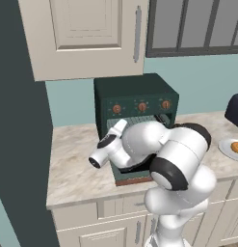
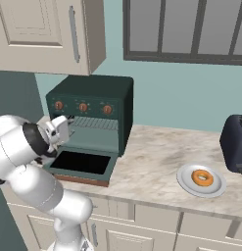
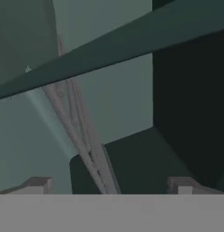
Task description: Pick up the bagel from the plate, place it on the toaster oven rack, close the door, and set the timer.
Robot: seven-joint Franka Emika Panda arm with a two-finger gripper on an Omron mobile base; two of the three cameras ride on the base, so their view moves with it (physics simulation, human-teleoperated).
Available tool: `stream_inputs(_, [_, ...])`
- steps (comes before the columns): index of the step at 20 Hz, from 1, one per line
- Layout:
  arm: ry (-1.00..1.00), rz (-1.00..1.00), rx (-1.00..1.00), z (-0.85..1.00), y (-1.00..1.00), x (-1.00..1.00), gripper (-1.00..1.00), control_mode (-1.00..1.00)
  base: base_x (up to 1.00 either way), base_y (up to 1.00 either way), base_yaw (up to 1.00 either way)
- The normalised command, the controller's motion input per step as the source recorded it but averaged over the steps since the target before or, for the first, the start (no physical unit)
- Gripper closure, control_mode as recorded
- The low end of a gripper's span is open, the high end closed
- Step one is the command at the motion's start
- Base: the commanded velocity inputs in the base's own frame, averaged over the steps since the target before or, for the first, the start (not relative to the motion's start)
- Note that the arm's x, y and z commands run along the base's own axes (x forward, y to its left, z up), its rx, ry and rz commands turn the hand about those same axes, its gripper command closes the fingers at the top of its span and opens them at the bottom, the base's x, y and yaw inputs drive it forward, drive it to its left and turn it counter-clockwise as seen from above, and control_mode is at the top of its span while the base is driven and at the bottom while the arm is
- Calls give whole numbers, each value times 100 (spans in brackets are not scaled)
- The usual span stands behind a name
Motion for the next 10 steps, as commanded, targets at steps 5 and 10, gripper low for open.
stream_inputs(5, [0,0,-2,-12,0,18,-100,-100,0,0,0])
stream_inputs(10, [0,0,-1,-12,0,18,-100,-100,0,0,0])
